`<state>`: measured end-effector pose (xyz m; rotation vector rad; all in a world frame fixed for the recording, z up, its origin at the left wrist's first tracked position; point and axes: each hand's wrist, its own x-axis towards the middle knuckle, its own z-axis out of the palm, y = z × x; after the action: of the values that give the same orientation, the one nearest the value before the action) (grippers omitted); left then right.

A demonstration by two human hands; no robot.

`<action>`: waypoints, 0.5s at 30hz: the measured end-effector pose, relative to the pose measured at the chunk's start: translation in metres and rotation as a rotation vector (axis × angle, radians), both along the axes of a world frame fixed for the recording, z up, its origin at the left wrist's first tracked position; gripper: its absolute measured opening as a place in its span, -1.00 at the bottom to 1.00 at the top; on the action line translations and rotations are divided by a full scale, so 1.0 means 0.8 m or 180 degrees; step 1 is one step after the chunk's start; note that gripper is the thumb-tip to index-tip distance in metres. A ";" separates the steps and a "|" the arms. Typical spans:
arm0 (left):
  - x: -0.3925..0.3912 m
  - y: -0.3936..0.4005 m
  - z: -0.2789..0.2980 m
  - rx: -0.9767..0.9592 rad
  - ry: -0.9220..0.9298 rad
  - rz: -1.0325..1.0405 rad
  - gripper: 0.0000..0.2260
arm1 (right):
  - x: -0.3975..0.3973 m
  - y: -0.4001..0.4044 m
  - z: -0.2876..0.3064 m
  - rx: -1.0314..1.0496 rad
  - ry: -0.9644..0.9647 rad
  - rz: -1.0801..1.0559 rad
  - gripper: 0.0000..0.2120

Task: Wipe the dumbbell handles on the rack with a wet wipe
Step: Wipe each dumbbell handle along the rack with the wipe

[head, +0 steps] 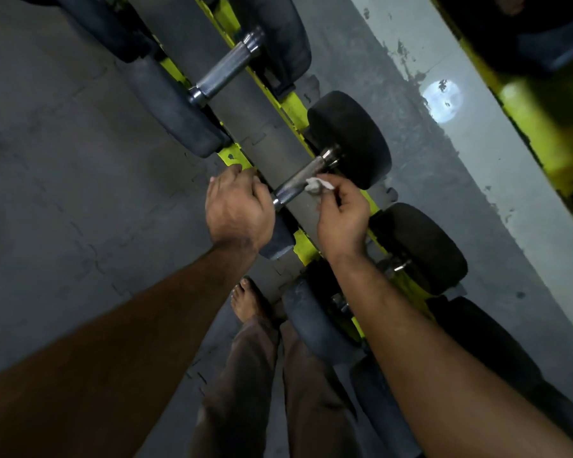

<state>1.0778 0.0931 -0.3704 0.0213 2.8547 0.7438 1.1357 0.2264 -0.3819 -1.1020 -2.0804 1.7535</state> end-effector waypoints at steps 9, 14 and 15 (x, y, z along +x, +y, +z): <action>0.001 -0.001 -0.006 0.0025 0.0062 -0.0004 -0.63 | -0.058 0.012 0.010 -0.2803 -0.0896 -0.1633 -0.76; 0.003 -0.001 -0.007 0.0076 0.0152 0.0032 -0.70 | -0.082 0.015 0.023 -0.2671 -0.1216 -0.0809 -0.96; 0.003 -0.001 -0.008 0.0064 0.0165 0.0034 -0.71 | -0.079 0.014 0.025 -0.2636 -0.1286 -0.0602 -0.94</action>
<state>1.0800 0.0922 -0.3765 0.0285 2.8985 0.7852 1.0725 0.2375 -0.3616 -1.9148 -1.3044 2.5199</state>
